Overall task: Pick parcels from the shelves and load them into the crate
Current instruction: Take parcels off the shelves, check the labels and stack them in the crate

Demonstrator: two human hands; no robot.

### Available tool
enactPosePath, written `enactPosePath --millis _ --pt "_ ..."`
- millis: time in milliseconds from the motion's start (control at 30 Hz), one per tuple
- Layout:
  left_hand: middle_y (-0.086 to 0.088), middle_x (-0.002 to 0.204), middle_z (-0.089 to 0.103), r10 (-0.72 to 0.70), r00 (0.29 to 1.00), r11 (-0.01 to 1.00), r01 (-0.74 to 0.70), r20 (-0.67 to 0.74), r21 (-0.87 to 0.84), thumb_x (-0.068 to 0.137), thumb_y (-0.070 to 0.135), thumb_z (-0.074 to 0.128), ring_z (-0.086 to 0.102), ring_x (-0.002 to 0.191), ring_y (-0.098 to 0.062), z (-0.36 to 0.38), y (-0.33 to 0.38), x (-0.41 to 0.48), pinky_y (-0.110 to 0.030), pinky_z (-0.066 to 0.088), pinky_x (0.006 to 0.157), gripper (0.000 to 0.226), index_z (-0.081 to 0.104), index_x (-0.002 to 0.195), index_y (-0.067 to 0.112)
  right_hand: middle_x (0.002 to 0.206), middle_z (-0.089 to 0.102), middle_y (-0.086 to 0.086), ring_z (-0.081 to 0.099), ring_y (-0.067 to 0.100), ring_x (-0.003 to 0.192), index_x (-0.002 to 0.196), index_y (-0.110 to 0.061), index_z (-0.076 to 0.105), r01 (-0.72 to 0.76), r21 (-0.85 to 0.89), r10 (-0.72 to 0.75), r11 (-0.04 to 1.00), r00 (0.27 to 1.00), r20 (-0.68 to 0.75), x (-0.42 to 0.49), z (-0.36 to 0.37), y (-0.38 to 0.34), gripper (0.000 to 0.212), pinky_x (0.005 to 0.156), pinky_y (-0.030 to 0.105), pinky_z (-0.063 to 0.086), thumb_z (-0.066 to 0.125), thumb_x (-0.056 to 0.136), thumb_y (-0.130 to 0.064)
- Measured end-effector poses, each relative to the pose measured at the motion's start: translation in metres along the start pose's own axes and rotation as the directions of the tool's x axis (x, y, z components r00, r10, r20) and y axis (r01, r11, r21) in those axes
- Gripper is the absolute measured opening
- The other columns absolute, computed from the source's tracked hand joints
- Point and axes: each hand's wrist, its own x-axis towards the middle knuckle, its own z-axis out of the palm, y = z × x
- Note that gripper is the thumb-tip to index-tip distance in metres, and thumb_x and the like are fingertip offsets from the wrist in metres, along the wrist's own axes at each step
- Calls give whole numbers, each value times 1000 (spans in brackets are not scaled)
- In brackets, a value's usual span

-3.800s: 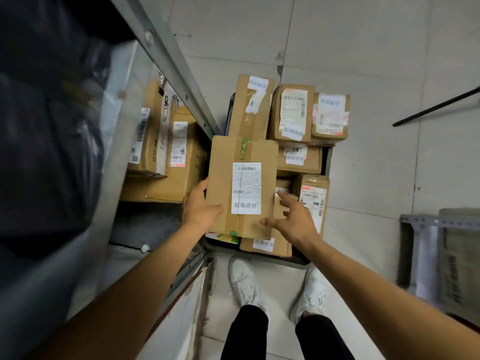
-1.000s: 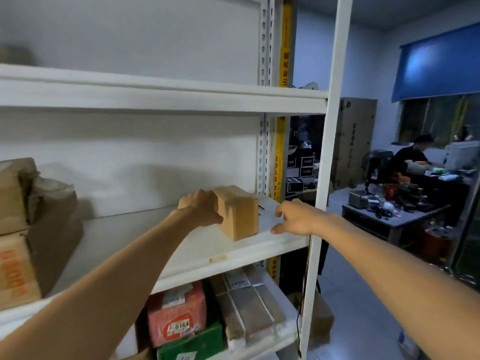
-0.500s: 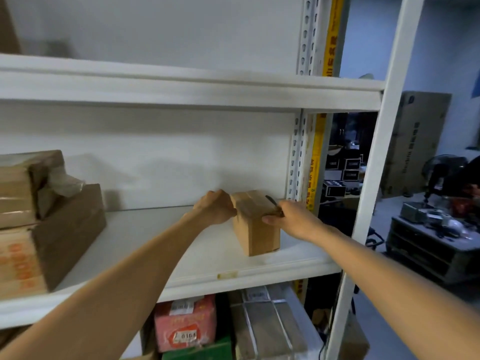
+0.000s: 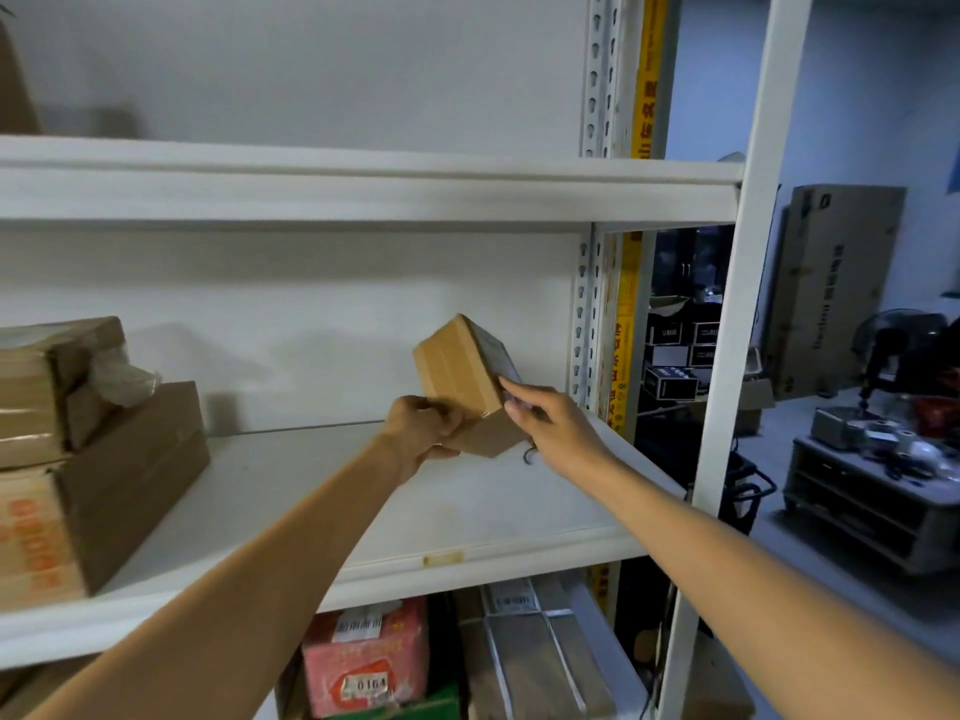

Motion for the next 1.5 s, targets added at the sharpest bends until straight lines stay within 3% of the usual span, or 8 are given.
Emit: enactPosePath --millis 167,300,367,533,867,1067,1233,1500 --pt "-16 112 58 44 999 984 -42 10 -172 91 -6 59 59 97 -27 -12 -2 -5 -40 51 84 43 46 131 2 119 62 -10 56 1 107 130 -19 58 -2 50 14 999 969 -248 6 10 -13 54 81 7 44 77 81 -31" --pt "-10 102 60 116 990 970 -96 77 -223 95 -4 52 58 90 -22 -25 -7 -8 -35 49 78 39 50 133 3 95 67 -11 61 15 105 94 -25 60 -214 141 233 967 963 -134 10 14 -12 51 86 29 53 90 56 -42" --pt "-13 110 61 153 985 970 -134 82 -201 94 -5 53 62 92 -23 -29 -8 -9 -32 51 74 40 50 132 10 85 68 -17 64 9 96 85 -29 60 -189 242 226 952 964 -139 8 16 -7 46 73 21 52 92 53 -41" --pt "-11 119 64 246 966 968 -249 83 35 91 -10 52 59 111 -24 -32 -7 -9 -38 49 93 59 49 140 22 102 69 -6 64 11 96 114 -20 58 -148 159 181 976 959 -219 2 20 -4 66 77 33 58 93 58 -24" --pt "10 92 76 238 956 971 -231 174 -56 86 24 69 71 84 0 -39 -13 -6 -12 52 58 66 41 145 21 115 69 2 62 21 112 128 -14 58 -61 92 79 994 977 -201 3 18 -2 75 97 39 51 89 61 -4" --pt "-2 105 74 224 950 973 -205 217 -108 83 19 73 70 98 -14 -28 -13 -4 -23 54 69 64 46 141 19 108 63 -12 59 -1 94 127 -21 54 -63 17 65 998 964 -258 -6 18 -4 57 66 3 45 79 77 -11" --pt "-3 114 71 260 895 965 -230 361 -124 89 8 64 65 110 -27 -6 -19 -7 -42 52 94 48 54 135 20 107 63 -13 57 -13 81 131 -18 52 -127 -33 104 991 915 -389 -33 10 -6 64 61 -2 43 80 76 -6" --pt "-6 131 62 341 706 938 -210 621 -276 94 -1 55 61 116 -24 28 -29 -51 -39 52 93 43 55 128 25 127 63 2 59 17 117 135 -15 49 -305 -91 157 948 697 -700 -120 14 -39 69 96 35 51 77 75 2"
